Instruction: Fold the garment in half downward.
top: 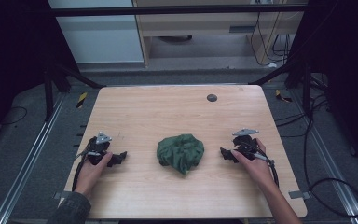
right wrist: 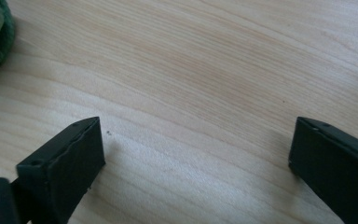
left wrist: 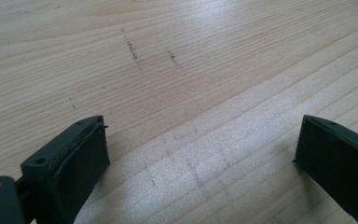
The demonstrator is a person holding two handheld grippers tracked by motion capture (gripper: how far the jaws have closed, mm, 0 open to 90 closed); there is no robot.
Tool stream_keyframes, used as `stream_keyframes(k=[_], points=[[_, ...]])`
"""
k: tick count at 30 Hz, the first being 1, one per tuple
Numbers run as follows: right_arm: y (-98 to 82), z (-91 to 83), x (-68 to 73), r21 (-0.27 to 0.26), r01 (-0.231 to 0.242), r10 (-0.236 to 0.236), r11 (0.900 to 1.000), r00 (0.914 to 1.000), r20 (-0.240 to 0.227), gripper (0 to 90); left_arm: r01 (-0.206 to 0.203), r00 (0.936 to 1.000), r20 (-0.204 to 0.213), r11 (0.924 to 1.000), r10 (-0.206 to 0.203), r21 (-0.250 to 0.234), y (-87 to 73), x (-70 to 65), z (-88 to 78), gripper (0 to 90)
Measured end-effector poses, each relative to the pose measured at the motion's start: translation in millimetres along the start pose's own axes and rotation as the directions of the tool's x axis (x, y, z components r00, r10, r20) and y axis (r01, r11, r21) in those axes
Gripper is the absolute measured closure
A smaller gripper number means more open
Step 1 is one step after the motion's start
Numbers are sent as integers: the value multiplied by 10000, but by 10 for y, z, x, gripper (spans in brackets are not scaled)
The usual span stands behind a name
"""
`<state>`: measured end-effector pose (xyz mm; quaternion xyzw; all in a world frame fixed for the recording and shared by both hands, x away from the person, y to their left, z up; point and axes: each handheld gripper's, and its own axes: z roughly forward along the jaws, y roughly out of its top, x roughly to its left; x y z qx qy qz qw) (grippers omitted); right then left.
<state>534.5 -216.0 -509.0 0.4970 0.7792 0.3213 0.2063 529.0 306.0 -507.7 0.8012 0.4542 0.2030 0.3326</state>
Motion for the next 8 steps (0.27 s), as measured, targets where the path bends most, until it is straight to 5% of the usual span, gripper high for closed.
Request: stream_keyframes(k=[8], points=[[-6,36,50,-252,-284,292,9993,9991,307,7,296,9993,-245,9995,-294,84,8,-9,10,0]])
